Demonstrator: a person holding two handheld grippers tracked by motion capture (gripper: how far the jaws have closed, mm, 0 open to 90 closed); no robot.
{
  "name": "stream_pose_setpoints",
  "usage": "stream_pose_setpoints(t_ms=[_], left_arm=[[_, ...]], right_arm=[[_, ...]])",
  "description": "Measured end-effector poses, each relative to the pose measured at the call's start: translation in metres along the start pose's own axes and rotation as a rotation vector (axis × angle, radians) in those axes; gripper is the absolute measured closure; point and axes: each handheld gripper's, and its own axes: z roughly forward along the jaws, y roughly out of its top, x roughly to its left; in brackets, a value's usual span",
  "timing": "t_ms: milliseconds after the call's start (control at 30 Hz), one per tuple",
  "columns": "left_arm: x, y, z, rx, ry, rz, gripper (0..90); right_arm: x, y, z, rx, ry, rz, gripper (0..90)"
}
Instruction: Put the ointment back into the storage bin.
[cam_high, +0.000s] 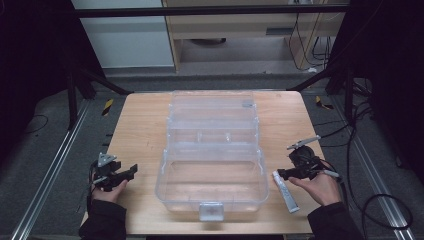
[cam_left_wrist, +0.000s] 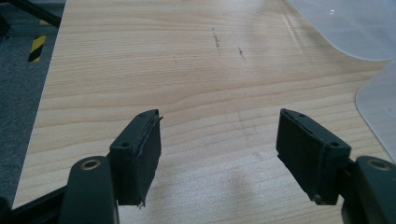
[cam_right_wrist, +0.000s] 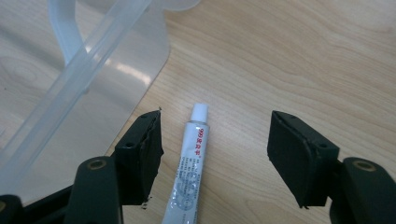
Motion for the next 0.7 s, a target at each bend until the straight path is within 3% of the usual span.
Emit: stream_pose_setpoints(t_ms=[233, 700], left_arm=[[0.000, 0.000, 0.000, 0.001, -0.002, 0.002, 30.8], [0.000, 0.000, 0.000, 0.004, -0.004, 0.003, 30.9]], right_arm=[[0.003, 0.002, 0.008, 0.066, 0.005, -0.015, 39.6], [0.002, -0.004, 0.023, 0.161, 0.028, 0.008, 46.6]])
